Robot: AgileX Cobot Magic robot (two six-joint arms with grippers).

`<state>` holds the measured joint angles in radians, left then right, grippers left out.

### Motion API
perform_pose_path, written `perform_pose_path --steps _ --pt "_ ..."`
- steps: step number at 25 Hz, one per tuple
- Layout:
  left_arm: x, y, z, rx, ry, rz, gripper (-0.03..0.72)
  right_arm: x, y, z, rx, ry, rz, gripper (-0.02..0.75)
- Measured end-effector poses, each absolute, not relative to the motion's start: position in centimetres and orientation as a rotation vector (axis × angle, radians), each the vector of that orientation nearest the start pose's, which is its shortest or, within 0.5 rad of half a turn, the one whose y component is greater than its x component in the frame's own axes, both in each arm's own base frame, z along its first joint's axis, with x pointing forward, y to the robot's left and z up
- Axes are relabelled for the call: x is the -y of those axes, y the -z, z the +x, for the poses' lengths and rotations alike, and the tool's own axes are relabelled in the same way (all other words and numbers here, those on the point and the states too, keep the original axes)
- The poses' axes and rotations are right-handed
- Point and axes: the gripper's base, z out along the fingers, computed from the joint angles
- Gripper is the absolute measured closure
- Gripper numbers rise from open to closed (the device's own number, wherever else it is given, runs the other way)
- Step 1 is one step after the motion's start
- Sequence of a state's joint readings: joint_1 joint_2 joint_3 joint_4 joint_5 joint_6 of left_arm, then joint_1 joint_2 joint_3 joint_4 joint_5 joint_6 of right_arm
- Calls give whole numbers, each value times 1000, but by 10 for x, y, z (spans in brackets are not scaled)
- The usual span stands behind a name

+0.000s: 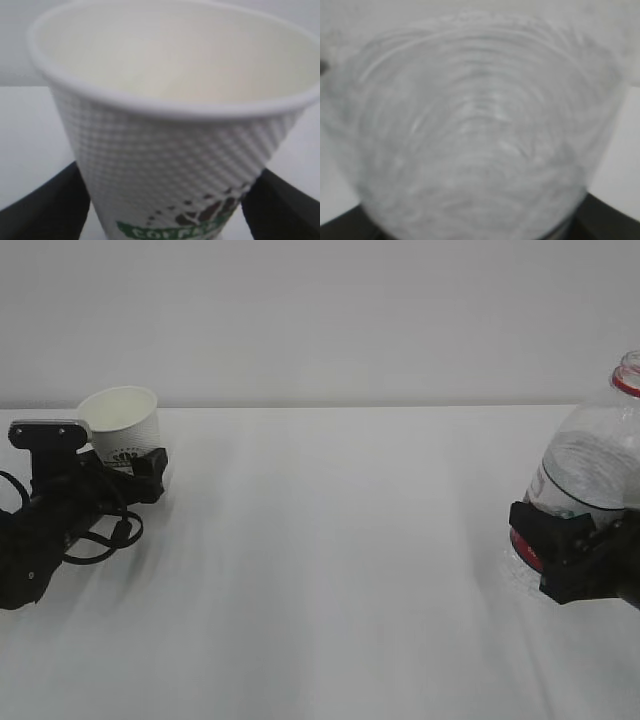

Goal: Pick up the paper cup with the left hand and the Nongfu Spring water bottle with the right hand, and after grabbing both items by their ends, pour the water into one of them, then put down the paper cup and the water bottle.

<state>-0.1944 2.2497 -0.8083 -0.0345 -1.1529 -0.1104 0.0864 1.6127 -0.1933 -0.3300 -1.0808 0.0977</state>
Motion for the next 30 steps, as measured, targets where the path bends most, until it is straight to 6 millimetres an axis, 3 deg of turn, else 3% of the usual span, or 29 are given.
perform_pose_path --steps 16,22,30 --pt "70 -75 388 -1689 193 -2 -8 -44 -141 212 -1814 -284 -338 287" --pt "65 -72 390 -1691 182 -16 -6 -44 -141 212 -1814 -285 -337 287" --pt "65 -72 391 -1691 182 -14 69 -44 -141 212 -1814 -285 -337 287"
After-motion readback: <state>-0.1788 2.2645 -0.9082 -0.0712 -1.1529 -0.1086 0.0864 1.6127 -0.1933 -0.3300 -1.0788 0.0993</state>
